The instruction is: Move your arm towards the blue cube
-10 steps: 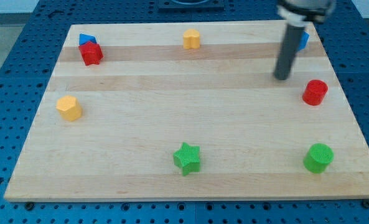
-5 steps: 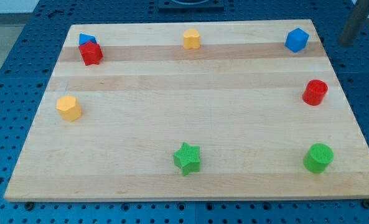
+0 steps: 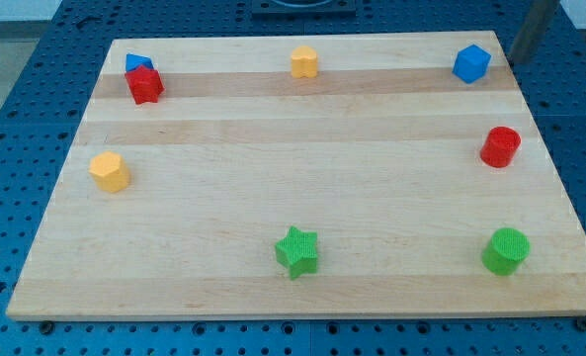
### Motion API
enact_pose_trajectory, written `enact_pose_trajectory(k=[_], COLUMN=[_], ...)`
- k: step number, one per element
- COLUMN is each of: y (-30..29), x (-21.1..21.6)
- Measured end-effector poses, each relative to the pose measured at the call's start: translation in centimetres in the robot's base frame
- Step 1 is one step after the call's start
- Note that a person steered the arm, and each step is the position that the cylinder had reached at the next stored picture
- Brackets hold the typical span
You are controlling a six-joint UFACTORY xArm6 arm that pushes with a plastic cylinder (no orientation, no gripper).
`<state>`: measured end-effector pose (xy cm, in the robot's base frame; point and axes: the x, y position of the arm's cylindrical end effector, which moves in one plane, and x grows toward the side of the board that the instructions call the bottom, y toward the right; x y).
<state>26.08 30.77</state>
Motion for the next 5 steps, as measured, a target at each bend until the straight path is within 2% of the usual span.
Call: enact_pose_trajectory(k=[2,5], y=[-2.0,-3.2], x=[1.7,1.7])
